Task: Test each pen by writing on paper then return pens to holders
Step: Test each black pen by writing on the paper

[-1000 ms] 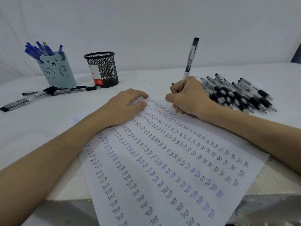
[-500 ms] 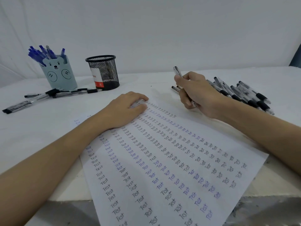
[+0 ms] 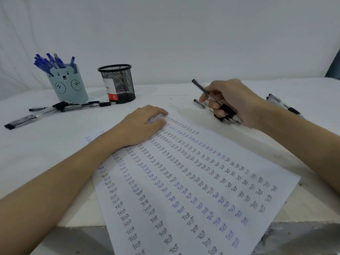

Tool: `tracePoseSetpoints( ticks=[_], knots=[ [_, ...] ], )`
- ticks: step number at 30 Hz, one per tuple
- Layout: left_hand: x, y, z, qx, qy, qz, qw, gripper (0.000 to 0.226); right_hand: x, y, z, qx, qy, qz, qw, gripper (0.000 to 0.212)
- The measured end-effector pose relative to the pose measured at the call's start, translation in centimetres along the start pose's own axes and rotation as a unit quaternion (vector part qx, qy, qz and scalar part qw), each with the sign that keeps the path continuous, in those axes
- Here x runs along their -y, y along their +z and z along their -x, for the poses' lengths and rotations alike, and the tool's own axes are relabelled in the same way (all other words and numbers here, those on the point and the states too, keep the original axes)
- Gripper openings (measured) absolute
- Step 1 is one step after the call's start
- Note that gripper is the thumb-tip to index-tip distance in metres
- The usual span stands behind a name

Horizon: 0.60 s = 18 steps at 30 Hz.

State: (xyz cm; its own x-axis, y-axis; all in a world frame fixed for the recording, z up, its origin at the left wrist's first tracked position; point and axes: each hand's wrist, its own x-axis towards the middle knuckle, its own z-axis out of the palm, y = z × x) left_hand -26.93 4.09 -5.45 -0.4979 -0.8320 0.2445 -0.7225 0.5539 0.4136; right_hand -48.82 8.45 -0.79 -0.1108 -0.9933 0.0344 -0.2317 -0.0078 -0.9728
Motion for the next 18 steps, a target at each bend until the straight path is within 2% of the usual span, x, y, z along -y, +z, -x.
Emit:
tracePoseSetpoints(
  ticks=[5,8,11,13,15,18],
  knots=[
    [-0.1,0.0,0.0,0.003,-0.001,-0.004,1.0,0.035,-0.1,0.2,-0.1,-0.04,-0.028,-0.004,0.999,0.02],
    [0.0,-0.1,0.0,0.005,0.0,-0.005,1.0,0.035,-0.5,-0.2,-0.5,-0.058,-0.065,0.096,0.992,0.02],
    [0.0,-0.2,0.0,0.009,0.002,0.002,1.0,0.034,-1.1,-0.2,-0.9,-0.057,-0.126,0.295,0.945,0.01],
    [0.0,-0.3,0.1,0.015,0.004,0.008,1.0,0.033,-1.6,0.1,-1.1,-0.041,-0.161,0.422,0.891,0.025],
    [0.1,-0.5,0.1,0.02,0.003,0.013,1.0,0.033,-2.1,0.3,-1.3,-0.024,-0.18,0.461,0.869,0.033],
    [0.1,-0.7,0.3,0.021,0.002,0.025,0.999,0.032,-2.6,0.2,-1.6,-0.038,-0.199,0.466,0.861,0.029]
  ],
)
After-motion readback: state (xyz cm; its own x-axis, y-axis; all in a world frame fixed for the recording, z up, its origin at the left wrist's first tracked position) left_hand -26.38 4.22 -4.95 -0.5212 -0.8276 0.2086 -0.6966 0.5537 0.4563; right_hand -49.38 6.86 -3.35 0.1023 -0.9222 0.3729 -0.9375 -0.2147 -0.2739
